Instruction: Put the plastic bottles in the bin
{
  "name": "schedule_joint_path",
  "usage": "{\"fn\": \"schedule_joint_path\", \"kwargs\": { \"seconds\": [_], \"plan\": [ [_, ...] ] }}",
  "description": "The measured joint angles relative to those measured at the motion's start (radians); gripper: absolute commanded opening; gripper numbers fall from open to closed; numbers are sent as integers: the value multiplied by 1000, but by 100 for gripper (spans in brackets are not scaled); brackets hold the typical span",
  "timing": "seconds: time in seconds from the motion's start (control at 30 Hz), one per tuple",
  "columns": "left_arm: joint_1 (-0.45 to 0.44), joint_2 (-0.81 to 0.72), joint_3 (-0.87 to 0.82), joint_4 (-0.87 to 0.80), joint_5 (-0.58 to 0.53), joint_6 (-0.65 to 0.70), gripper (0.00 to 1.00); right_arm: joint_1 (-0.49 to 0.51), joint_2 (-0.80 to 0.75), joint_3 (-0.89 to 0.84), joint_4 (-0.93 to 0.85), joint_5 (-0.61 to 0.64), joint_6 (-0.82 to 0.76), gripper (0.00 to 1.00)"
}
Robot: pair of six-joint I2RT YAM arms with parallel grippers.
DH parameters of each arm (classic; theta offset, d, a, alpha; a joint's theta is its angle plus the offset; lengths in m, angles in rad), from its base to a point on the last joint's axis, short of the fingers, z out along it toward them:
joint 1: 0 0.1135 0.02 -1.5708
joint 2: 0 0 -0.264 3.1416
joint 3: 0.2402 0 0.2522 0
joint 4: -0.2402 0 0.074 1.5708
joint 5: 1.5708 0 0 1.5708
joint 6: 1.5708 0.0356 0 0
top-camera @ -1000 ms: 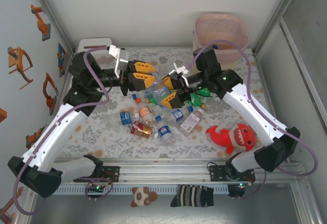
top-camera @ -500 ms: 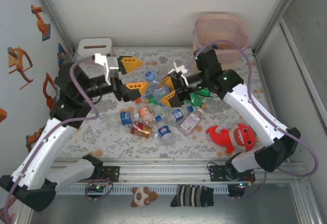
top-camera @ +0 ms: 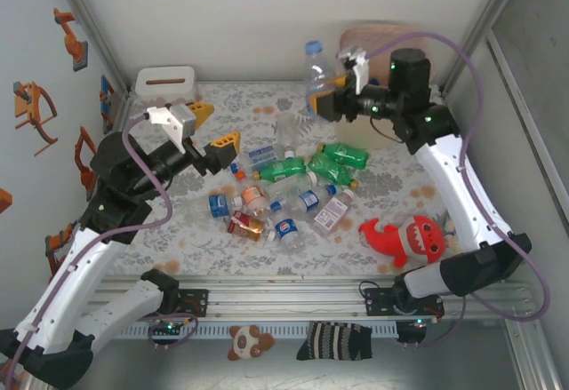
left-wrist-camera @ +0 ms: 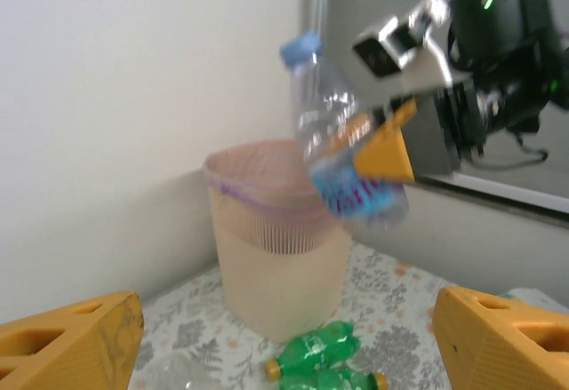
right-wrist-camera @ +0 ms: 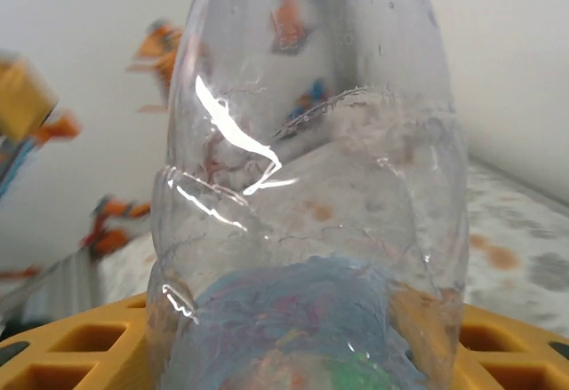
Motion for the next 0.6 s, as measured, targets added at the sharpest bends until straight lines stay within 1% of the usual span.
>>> {"fn": "schedule_joint_path", "kwargs": {
  "seconds": [0.13,0.27,0.4,0.6],
  "plan": [
    [0,18,-16,-4,-13,-15,83,-83,97,152,-13,137,101,51],
    [1,27,-21,-3,-18,-29,83,-130,208,296,-74,278,142,50],
    [4,29,-24,-3,-19,-40,83,-159,311,404,-155,439,132,51],
    [7,30,-36,-3,-33,-50,83,-192,432,498,-242,641,58,51]
  ]
}}
